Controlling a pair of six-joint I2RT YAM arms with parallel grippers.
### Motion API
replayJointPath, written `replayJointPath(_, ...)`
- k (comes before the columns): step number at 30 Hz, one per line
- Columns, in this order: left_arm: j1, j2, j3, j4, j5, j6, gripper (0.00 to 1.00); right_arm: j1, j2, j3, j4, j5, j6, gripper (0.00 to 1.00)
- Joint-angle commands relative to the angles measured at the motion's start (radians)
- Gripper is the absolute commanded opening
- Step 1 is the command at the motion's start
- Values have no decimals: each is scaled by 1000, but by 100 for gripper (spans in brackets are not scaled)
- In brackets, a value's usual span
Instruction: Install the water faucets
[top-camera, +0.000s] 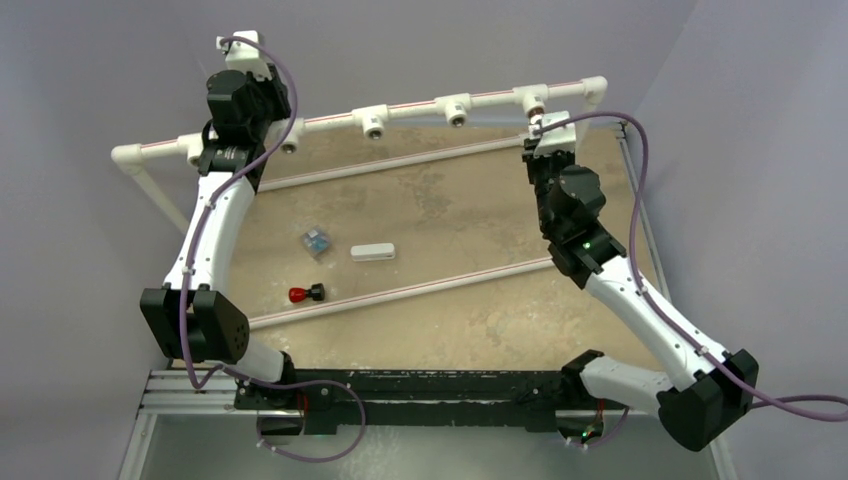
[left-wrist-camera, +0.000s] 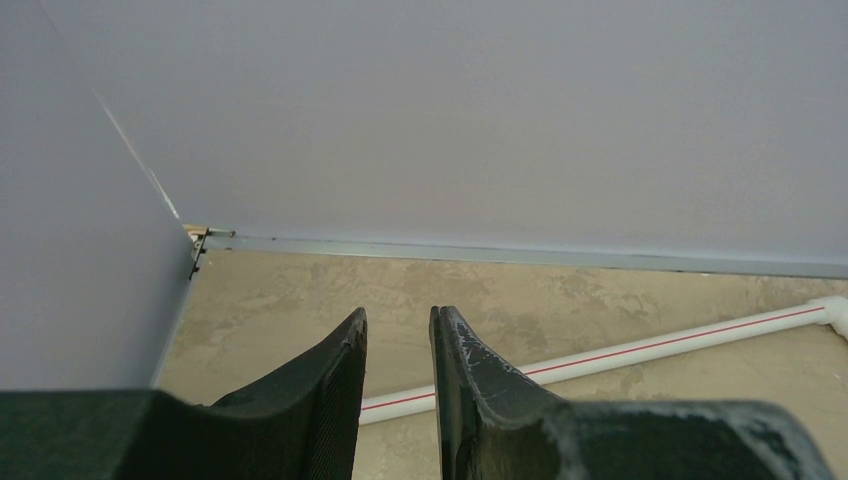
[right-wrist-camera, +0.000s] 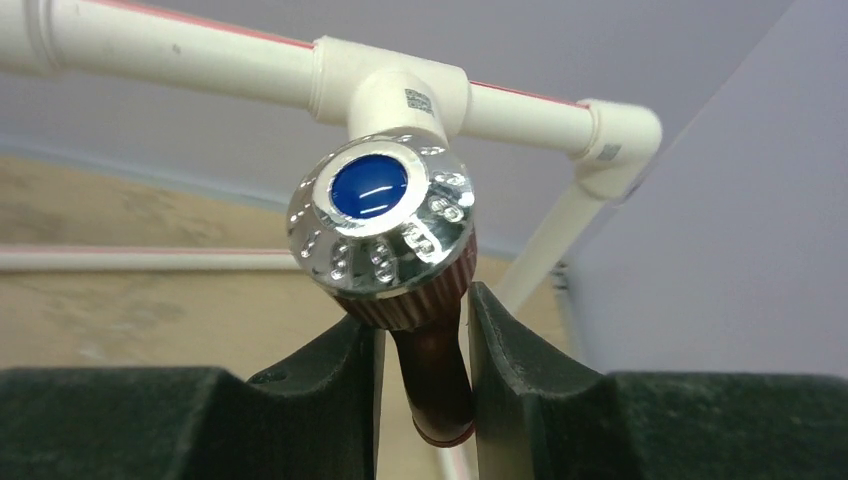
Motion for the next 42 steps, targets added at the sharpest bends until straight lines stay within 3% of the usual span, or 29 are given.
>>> replayJointPath(1, -13, 24, -34, -81, 24, 3, 29, 41, -35, 41, 117, -126, 558, 0)
replayJointPath(18, -13, 18, -34, -82, 26, -2, 29, -53, -141, -20, 105, -56, 1276, 0)
replayJointPath(23, -13, 15, -34, -81, 26, -2, 28, -192, -148, -72, 113, -173, 1490, 0)
replayJointPath(37, -13, 16, -34, -81, 26, -1, 28, -503, -76, -97, 159, -444, 1812, 0)
replayJointPath(42, -13, 19, -34, -81, 26, -2, 29, -569, -58, -163, 250, -536, 1920, 0)
